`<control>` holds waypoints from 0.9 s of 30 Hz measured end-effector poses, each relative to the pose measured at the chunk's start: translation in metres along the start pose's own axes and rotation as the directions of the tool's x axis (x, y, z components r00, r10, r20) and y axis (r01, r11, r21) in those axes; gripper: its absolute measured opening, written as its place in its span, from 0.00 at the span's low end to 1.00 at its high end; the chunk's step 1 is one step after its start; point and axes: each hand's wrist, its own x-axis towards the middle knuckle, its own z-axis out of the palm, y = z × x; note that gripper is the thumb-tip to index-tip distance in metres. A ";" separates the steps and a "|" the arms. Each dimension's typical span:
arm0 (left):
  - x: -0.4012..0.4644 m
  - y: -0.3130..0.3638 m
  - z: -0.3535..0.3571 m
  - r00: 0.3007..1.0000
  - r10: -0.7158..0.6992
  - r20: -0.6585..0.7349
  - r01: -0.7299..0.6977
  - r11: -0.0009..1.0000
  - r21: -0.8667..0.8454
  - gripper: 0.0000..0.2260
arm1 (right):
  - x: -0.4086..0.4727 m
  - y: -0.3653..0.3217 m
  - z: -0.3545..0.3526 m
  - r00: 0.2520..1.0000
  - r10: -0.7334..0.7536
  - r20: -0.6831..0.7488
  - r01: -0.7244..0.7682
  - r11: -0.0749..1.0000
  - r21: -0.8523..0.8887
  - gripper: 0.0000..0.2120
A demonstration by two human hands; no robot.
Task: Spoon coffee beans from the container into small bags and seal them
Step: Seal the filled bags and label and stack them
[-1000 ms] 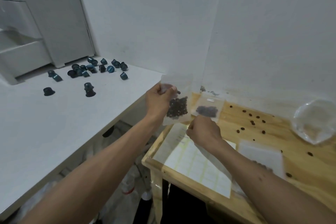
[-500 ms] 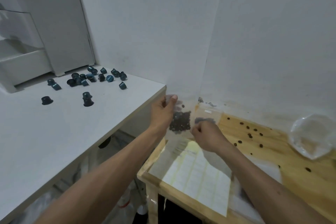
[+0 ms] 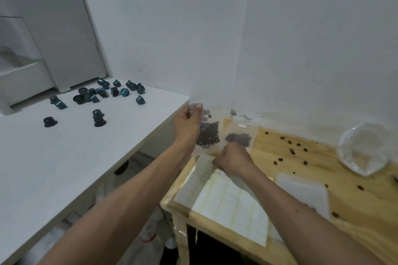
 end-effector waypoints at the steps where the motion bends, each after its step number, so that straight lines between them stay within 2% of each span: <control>1: 0.001 0.000 -0.001 1.000 0.000 0.000 0.000 1.000 -0.004 0.07 | 0.001 -0.001 -0.001 1.000 0.000 0.005 0.000 1.000 -0.008 0.17; 6: 0.004 0.001 -0.005 1.000 0.000 0.016 0.000 1.000 0.000 0.08 | 0.002 0.000 -0.016 0.993 -0.119 0.023 0.119 0.993 -0.015 0.24; 8: 0.004 0.001 -0.003 0.999 -0.005 0.042 0.005 1.000 0.013 0.08 | -0.002 -0.003 -0.029 0.989 -0.150 -0.008 0.149 0.989 -0.021 0.21; 12: 0.000 0.000 0.011 0.992 -0.059 0.115 0.059 0.998 -0.001 0.08 | -0.013 -0.008 -0.067 0.964 -0.214 -0.160 0.225 0.973 0.056 0.16; 16: -0.009 -0.001 0.033 0.988 -0.061 0.140 0.060 0.998 0.009 0.09 | -0.019 0.001 -0.099 0.936 -0.218 -0.275 0.262 0.956 0.134 0.18; 18: -0.014 0.000 0.044 0.987 -0.056 0.150 0.054 0.998 0.021 0.08 | -0.019 0.009 -0.108 0.937 -0.207 -0.281 0.251 0.959 0.131 0.18; 21: -0.019 0.000 0.056 0.982 -0.058 0.181 0.054 0.998 0.027 0.08 | -0.020 0.023 -0.116 0.935 -0.190 -0.298 0.237 0.963 0.130 0.12; 24: -0.022 0.001 0.065 0.975 -0.058 0.215 0.049 0.998 0.045 0.08 | -0.023 0.035 -0.122 0.934 -0.176 -0.311 0.264 0.927 0.266 0.09; 27: -0.025 0.005 0.071 0.967 -0.078 0.242 0.070 0.997 0.042 0.09 | -0.026 0.042 -0.129 0.932 -0.181 -0.313 0.280 0.909 0.309 0.09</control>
